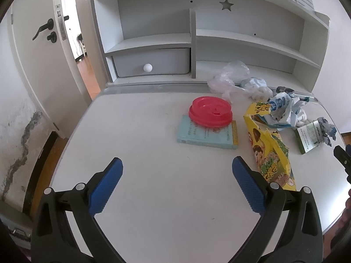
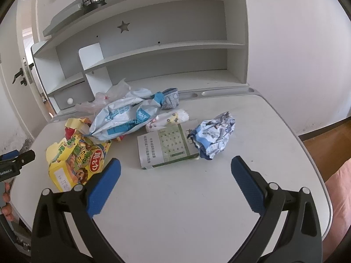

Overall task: Collect trash
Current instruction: 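Move both tools toward the trash on the desk, then grasp the yellow snack bag with left tool while right tool grasps crumpled blue paper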

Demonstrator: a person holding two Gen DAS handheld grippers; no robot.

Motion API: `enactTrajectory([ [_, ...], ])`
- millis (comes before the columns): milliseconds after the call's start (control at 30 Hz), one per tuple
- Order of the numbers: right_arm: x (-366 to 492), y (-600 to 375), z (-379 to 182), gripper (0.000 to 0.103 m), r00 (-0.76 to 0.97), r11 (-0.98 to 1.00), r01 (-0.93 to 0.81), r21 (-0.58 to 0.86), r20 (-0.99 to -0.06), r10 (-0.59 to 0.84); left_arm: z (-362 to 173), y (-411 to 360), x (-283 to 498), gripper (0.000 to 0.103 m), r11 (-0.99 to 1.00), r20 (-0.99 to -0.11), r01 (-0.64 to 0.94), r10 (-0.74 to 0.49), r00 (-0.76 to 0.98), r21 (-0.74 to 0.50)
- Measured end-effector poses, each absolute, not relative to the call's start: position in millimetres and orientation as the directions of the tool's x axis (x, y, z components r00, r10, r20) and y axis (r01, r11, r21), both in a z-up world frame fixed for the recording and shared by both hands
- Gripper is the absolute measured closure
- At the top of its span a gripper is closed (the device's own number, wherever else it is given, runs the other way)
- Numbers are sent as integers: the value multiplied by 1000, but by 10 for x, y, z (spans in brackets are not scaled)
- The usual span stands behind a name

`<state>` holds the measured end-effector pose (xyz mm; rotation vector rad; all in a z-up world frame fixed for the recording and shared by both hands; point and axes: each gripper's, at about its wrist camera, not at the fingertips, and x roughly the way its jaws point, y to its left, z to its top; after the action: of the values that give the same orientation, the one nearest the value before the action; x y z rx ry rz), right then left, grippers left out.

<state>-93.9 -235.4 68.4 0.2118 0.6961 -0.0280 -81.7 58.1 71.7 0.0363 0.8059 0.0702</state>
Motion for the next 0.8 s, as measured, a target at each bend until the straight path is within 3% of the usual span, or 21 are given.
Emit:
enactTrajectory([
  [300, -1027, -2527, 726, 6, 787, 966, 142, 218, -616, 23, 800, 434, -962, 6, 999, -704, -29, 30, 709, 13],
  [567, -1064, -2583, 761, 6, 796, 964, 151, 220, -605, 13, 581, -21, -840, 6, 975, -744, 127, -221, 631, -182],
  [633, -1059, -2603, 761, 6, 797, 964, 153, 218, -605, 10, 545, -116, -766, 20, 970, -740, 163, -241, 627, -178],
  [667, -1059, -2613, 757, 6, 796, 964, 156, 216, -605, 7, 505, -156, -704, 54, 963, -751, 192, -268, 604, -189],
  [700, -1058, -2631, 753, 6, 796, 963, 161, 215, -605, 2, 446, -176, -637, 81, 950, -768, 221, -310, 560, -222],
  [800, -1016, -2710, 718, 6, 788, 958, 191, 213, -616, -20, 326, -186, -539, 89, 938, -785, 236, -343, 515, -255],
])
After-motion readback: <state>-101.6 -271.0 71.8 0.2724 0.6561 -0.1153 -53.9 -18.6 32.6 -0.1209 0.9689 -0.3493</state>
